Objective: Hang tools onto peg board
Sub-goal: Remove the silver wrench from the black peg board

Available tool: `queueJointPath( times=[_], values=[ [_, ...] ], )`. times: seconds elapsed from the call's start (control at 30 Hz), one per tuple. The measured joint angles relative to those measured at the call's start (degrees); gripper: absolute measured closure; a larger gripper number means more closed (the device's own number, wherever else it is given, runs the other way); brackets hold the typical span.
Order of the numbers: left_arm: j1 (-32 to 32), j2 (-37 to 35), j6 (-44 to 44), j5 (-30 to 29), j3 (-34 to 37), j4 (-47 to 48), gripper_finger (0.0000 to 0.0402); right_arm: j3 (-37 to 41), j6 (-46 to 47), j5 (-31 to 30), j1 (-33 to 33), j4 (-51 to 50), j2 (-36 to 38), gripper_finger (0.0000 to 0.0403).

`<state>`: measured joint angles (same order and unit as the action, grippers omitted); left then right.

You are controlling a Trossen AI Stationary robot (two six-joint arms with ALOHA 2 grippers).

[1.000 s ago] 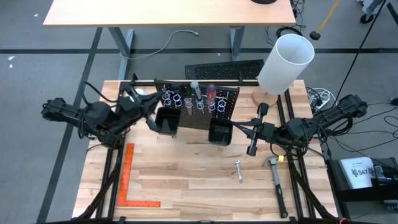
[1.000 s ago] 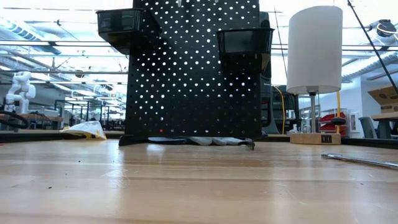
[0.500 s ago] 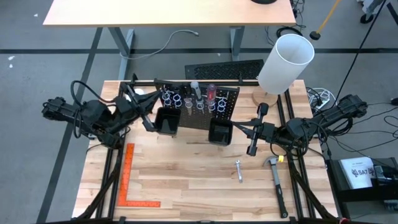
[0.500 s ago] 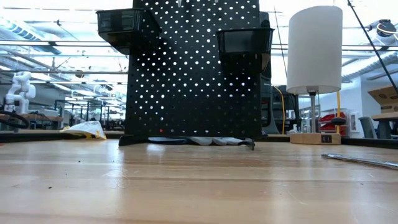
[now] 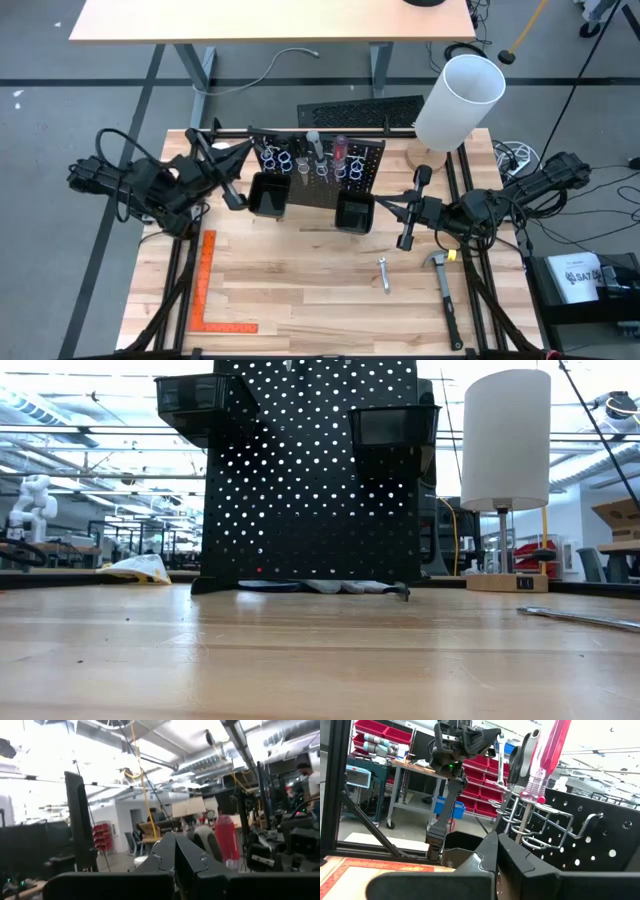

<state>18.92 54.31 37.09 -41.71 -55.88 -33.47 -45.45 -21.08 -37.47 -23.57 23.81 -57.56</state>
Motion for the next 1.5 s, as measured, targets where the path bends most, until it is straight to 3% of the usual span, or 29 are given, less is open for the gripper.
queueJointPath(
  times=[0.27, 0.63, 0.77, 1.03, 1.5],
  values=[
    [0.5, -0.23, 2.79, 5.77, -0.07, -2.54, 0.04, 0.0, 0.0, 0.01, 0.0, -0.02, 0.0, 0.0401],
    [4.7, -0.33, -1.49, 12.1, -0.07, 0.8, 0.04, 0.0, 0.0, 0.0, 0.0, -0.07, 0.0, 0.0401],
    [5.37, -0.3, -10.44, 16.47, -0.07, 7.19, 0.04, 0.0, -0.01, 0.0, 0.0, -0.09, 0.0, 0.0401],
    [7.31, 4.19, -31.17, 19.19, 1.57, 18.65, 0.04, 0.0, -0.07, 0.0, 0.02, -0.44, 0.0, 0.0401],
    [14.71, 21.31, -75.6, 16.55, 1.92, 35.13, 0.04, 0.0, -0.02, 0.0, 0.02, 0.0, 0.02, 0.0401]
  ],
)
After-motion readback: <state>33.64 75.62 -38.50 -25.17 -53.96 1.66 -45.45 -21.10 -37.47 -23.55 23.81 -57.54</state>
